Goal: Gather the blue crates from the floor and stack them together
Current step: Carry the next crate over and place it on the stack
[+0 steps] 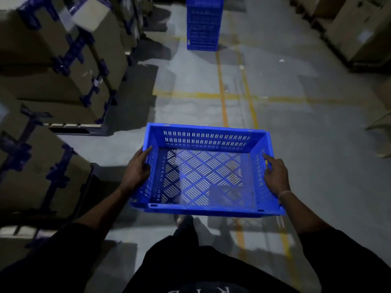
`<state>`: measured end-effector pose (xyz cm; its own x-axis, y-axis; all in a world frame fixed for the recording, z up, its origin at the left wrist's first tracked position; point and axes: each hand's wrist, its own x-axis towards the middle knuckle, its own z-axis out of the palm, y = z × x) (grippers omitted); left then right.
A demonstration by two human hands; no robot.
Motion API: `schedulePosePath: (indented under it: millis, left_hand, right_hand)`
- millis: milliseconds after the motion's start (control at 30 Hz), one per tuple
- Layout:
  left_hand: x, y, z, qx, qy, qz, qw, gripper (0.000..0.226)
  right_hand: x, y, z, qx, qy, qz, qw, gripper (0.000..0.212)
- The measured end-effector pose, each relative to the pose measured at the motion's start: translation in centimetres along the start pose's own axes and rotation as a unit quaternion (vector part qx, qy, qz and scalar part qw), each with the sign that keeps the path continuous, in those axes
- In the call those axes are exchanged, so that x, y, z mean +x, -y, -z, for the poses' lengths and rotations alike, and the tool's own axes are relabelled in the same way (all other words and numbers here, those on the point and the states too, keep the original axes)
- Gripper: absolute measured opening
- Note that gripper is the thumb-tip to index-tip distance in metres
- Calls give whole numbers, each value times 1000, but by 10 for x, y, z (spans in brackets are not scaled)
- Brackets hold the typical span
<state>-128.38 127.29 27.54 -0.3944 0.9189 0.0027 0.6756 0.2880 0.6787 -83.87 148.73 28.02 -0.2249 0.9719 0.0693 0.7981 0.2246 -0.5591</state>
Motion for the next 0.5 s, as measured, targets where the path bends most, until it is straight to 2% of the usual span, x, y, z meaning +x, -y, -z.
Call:
schedulePosePath:
  millis: [100, 333, 500]
  left_hand:
    - [87, 17, 2, 12, -18, -7, 1000, 75]
    - [280, 16, 34, 52, -4, -12, 999, 72]
    - [408, 14, 44, 42, 10, -42, 998, 69]
  right_hand:
    - [79, 15, -23, -5, 1, -6, 1000, 56]
    - [245, 57, -53, -5, -27, -18, 999, 52]
    - [360, 74, -70, -2, -28, -30, 999, 51]
